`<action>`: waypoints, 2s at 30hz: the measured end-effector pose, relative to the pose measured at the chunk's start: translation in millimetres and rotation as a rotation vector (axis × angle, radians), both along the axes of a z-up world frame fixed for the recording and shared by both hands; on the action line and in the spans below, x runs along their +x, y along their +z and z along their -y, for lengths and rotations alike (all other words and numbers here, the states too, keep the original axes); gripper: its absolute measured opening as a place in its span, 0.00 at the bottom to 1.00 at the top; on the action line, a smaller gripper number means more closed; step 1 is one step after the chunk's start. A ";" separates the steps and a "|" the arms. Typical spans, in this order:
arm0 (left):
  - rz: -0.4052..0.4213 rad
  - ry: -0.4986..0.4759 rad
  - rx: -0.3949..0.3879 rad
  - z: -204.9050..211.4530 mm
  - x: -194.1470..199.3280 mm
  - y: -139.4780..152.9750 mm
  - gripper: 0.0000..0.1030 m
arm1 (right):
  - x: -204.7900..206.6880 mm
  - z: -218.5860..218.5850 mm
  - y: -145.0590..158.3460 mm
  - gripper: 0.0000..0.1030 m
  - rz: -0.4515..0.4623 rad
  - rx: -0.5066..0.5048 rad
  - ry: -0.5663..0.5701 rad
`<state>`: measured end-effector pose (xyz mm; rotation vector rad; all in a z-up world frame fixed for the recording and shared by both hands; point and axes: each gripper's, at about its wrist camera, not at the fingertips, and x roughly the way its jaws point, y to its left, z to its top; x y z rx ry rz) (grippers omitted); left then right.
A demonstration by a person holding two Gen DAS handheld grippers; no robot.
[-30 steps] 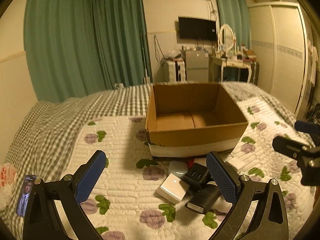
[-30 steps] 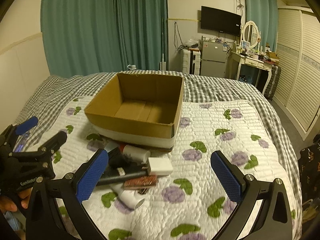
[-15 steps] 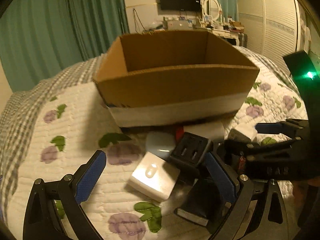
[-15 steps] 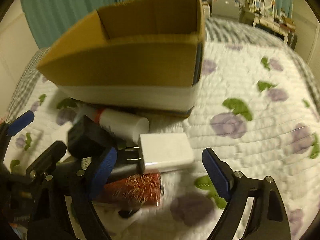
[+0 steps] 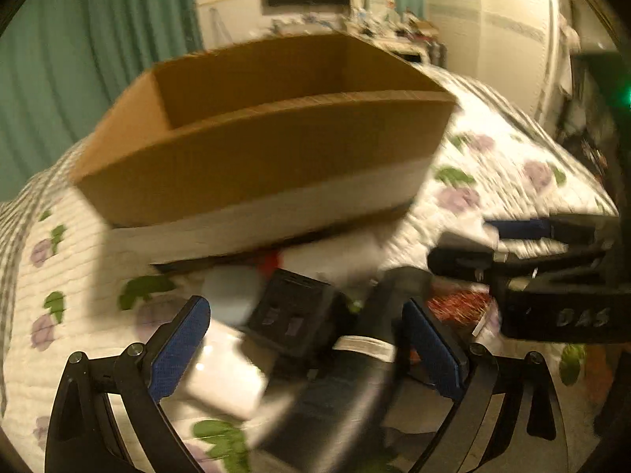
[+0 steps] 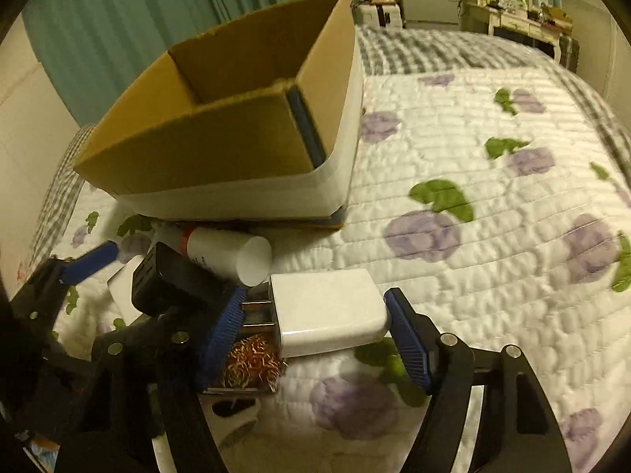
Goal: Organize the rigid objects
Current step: 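Grasp the black charger with the left tool while the right tool grasps the white adapter, then carry both items over the box and open both tools to drop them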
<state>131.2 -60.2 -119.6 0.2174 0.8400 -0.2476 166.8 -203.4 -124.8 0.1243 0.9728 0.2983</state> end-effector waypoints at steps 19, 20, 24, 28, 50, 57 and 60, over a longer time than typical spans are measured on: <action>-0.079 0.064 -0.118 -17.9 6.2 4.2 0.53 | -15.1 -5.8 21.7 0.70 0.050 -0.013 0.009; -0.077 0.075 -0.119 -20.9 3.5 7.4 0.53 | -17.2 -5.4 25.6 0.70 0.056 -0.017 0.009; -0.046 0.106 -0.145 -30.2 -9.2 30.1 0.52 | -24.5 -5.5 46.5 0.70 0.086 -0.024 0.008; 0.011 0.115 -0.166 -36.2 -20.5 63.0 0.52 | -31.4 -9.9 74.8 0.70 0.130 -0.040 0.011; 0.165 0.134 -0.100 -72.2 108.3 156.8 0.52 | 86.8 -62.6 178.4 0.70 0.295 -0.119 0.067; 0.099 0.083 -0.091 -60.7 168.6 102.1 0.52 | 151.6 -70.9 129.1 0.70 0.249 -0.132 0.063; 0.089 0.076 -0.117 -61.3 178.2 90.9 0.51 | 164.6 -70.9 114.0 0.70 0.240 -0.117 0.073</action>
